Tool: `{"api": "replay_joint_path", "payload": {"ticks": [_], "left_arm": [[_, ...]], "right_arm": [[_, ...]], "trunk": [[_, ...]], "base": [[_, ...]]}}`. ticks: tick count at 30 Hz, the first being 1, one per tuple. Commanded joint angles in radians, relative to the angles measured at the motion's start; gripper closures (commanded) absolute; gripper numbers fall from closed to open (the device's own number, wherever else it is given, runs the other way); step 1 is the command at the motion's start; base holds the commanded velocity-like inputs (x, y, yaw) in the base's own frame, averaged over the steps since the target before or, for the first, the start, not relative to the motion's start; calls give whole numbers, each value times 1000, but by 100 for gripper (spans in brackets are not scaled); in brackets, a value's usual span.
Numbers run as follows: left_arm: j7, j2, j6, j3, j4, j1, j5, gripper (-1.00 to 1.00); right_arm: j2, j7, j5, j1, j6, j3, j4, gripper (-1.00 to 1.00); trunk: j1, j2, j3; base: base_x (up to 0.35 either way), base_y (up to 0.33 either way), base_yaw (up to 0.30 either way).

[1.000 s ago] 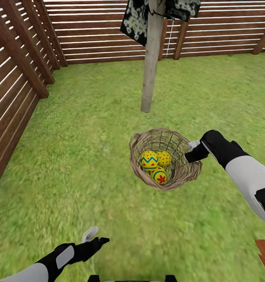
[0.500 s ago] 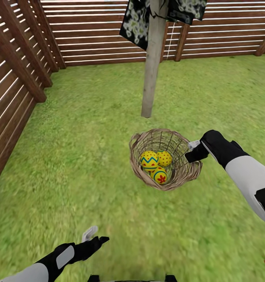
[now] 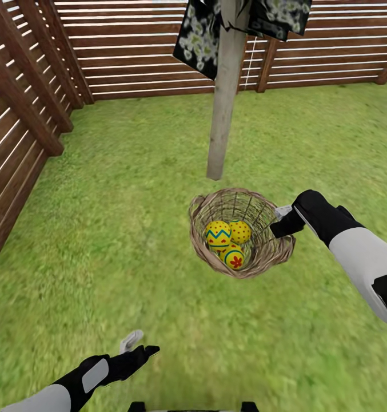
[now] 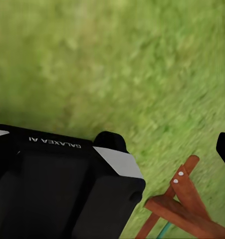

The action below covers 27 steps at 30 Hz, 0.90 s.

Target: Take the three Easter eggs out of the wicker basket on the lawn in the garden, then place them on the lawn next to a single tree (choose any tree) so that all three eggs are next to the same tree and none are left in the basket.

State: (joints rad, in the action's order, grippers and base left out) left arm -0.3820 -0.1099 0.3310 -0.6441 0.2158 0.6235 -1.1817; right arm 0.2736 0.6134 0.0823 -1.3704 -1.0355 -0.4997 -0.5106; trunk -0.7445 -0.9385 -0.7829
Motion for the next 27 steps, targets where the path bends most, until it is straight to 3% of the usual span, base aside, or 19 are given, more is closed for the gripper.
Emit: {"api": "replay_joint_path", "payload": {"ticks": [1, 27], "left_arm": [[-1, -1, 5, -3, 0, 1, -7, -100], [-1, -1, 5, -4, 0, 1, -7, -100]], "right_arm": [[1, 9, -1, -1, -3, -5, -2, 100], [1, 9, 0, -1, -3, -8, -2, 100]], "trunk": [[-1, -1, -1], [-1, -1, -1]], "base": [[339, 0, 0], [339, 0, 0]]}}
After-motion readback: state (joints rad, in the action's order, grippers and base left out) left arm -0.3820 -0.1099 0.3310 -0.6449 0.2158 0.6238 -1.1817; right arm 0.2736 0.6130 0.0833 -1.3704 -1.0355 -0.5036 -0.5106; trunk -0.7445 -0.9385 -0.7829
